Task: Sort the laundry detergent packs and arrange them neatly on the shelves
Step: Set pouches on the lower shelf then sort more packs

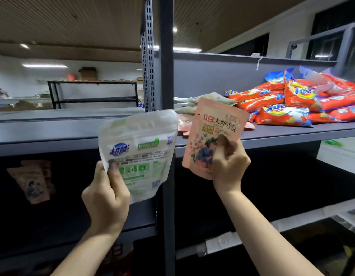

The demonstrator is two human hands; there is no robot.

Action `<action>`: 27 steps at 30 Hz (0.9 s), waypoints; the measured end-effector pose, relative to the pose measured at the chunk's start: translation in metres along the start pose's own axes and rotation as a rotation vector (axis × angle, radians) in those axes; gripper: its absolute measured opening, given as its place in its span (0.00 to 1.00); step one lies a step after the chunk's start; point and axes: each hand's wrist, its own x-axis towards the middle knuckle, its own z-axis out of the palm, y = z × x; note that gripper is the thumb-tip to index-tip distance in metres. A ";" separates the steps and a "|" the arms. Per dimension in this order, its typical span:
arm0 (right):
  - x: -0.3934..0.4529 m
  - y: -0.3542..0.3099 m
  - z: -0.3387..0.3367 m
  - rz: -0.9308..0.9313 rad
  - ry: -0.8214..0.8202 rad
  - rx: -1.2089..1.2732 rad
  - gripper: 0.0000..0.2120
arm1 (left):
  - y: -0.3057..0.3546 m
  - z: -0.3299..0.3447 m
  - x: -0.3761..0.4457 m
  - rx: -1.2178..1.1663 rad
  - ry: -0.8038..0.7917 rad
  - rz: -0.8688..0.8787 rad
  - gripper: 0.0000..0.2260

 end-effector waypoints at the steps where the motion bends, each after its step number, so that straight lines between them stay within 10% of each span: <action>1: 0.014 0.004 -0.005 -0.003 0.000 -0.007 0.10 | 0.014 0.010 0.000 0.005 0.024 -0.010 0.07; 17: 0.225 0.125 -0.030 -0.280 -0.064 -0.382 0.10 | 0.138 0.164 0.039 0.144 0.181 -0.212 0.15; 24: 0.226 0.178 -0.001 -0.136 -0.954 -0.764 0.18 | 0.140 0.217 0.065 0.278 0.221 -0.212 0.16; 27: 0.232 0.183 0.001 -0.028 -1.008 -0.639 0.19 | 0.133 0.244 0.085 0.311 0.211 -0.204 0.17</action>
